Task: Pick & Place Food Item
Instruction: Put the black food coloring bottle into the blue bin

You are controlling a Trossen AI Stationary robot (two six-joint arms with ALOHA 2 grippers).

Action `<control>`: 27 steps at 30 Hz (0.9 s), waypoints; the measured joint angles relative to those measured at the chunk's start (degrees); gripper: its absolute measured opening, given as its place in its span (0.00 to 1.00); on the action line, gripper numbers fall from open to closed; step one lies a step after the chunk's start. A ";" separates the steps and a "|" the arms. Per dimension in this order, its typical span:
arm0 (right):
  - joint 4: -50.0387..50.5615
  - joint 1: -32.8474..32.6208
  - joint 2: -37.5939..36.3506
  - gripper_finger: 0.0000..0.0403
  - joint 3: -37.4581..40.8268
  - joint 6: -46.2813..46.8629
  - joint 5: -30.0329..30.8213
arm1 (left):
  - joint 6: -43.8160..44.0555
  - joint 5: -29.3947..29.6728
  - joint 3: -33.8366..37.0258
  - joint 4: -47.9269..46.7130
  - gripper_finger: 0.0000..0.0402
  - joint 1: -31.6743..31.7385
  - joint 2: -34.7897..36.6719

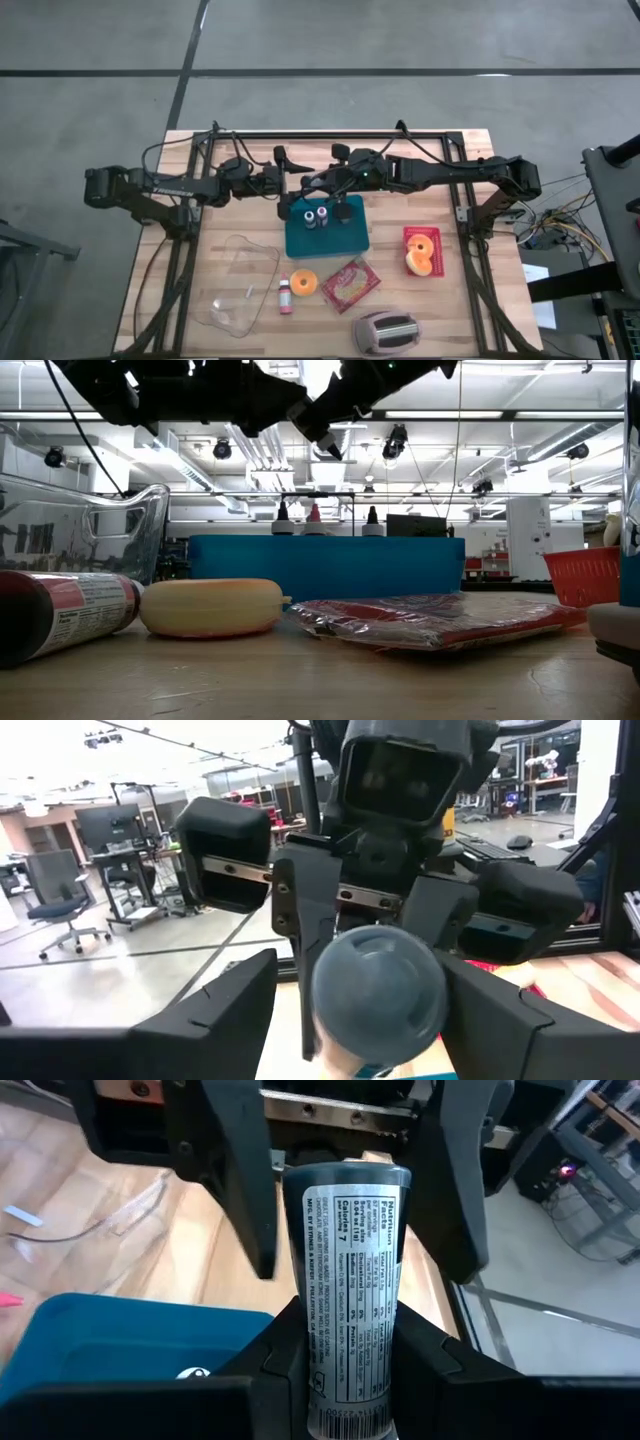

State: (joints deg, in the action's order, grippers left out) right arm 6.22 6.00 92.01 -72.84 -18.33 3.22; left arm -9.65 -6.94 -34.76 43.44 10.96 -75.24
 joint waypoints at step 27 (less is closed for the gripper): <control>-0.22 0.02 0.00 0.25 -0.05 0.03 -0.32 | -6.22 0.53 -0.11 0.42 0.33 -0.04 0.09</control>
State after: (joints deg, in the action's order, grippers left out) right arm 6.00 6.02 92.01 -72.89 -18.30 2.90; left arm -15.87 -6.40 -34.87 43.86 10.92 -75.16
